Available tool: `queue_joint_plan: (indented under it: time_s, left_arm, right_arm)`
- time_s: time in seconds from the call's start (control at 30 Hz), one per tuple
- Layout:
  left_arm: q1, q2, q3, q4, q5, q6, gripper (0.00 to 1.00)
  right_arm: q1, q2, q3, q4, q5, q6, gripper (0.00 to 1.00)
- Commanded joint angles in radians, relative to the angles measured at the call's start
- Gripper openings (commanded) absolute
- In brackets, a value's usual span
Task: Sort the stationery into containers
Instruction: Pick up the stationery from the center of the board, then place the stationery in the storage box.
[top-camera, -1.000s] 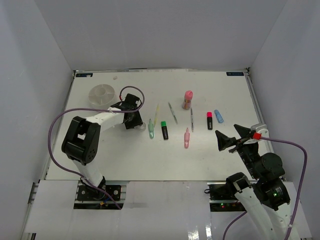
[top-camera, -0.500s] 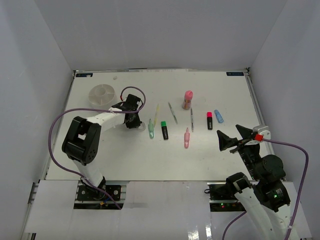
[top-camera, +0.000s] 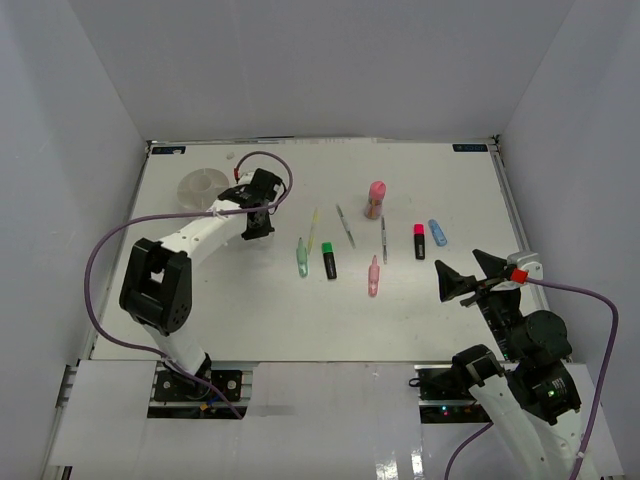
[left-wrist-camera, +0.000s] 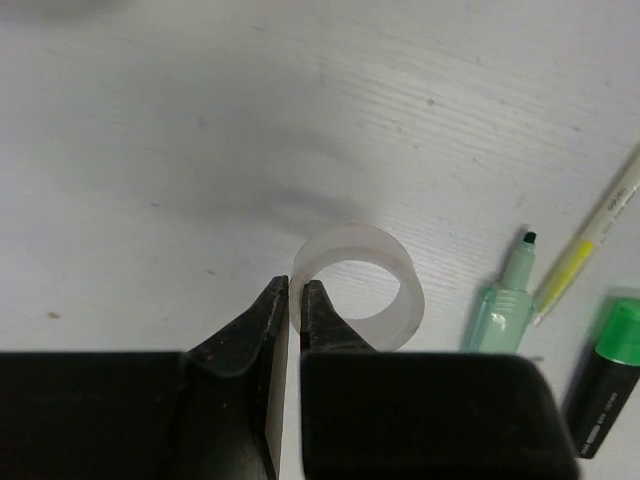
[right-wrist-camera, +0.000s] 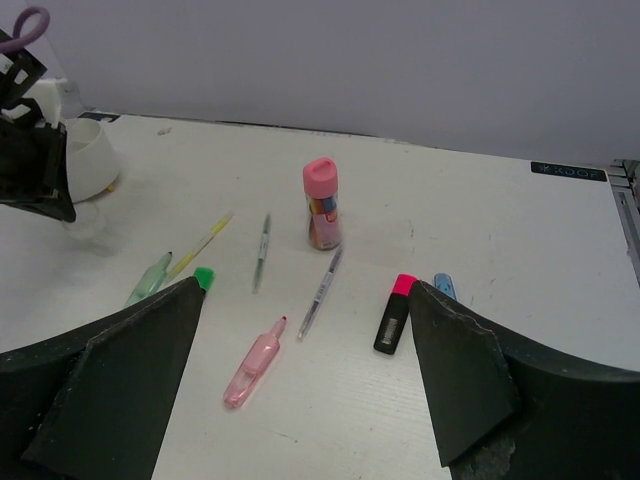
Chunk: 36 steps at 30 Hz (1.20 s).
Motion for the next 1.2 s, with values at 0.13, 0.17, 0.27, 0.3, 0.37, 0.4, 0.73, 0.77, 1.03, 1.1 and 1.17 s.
queue_joint_plan:
  time_s: [0.13, 0.17, 0.27, 0.3, 0.37, 0.4, 0.73, 0.77, 1.03, 1.1, 1.17]
  left_arm:
    - [0.047, -0.073, 0.179, -0.332, -0.396, 0.063, 0.07]
    - [0.059, -0.071, 0.195, -0.351, -0.424, 0.072, 0.07]
    - [0.130, -0.059, 0.245, -0.405, -0.498, 0.109, 0.07]
    - [0.151, -0.054, 0.257, -0.416, -0.507, 0.120, 0.08]
    - [0.215, -0.031, 0.313, -0.442, -0.527, 0.135, 0.08]
    - [0.231, -0.022, 0.349, -0.443, -0.548, 0.158, 0.08]
    - [0.328, 0.151, 0.558, -0.465, -0.593, 0.220, 0.10]
    - [0.331, 0.160, 0.563, -0.448, -0.616, 0.223, 0.10]
    - [0.360, 0.128, 0.425, 0.025, -0.719, 0.474, 0.09]
    - [0.360, 0.104, 0.371, 0.153, -0.690, 0.589, 0.09]
    - [0.360, 0.075, 0.301, 0.302, -0.647, 0.671, 0.09]
  right_arm:
    - [0.008, -0.020, -0.003, 0.033, 0.011, -0.003, 0.90]
    - [0.008, -0.020, -0.003, 0.033, 0.007, 0.000, 0.90]
    - [0.009, -0.019, -0.008, 0.034, -0.001, 0.002, 0.90]
    - [0.009, -0.019, -0.008, 0.033, -0.001, 0.002, 0.90]
    - [0.013, -0.020, -0.009, 0.036, 0.001, 0.002, 0.90]
    - [0.017, -0.020, -0.009, 0.036, 0.001, 0.003, 0.90]
    - [0.072, -0.057, -0.020, 0.034, 0.042, -0.003, 0.90]
    - [0.075, -0.065, -0.021, 0.034, 0.054, -0.006, 0.90]
    - [0.091, -0.083, -0.032, 0.033, 0.041, -0.006, 0.90]
    - [0.091, -0.088, -0.037, 0.036, 0.039, -0.006, 0.90]
    - [0.092, -0.094, -0.040, 0.039, 0.042, -0.011, 0.90]
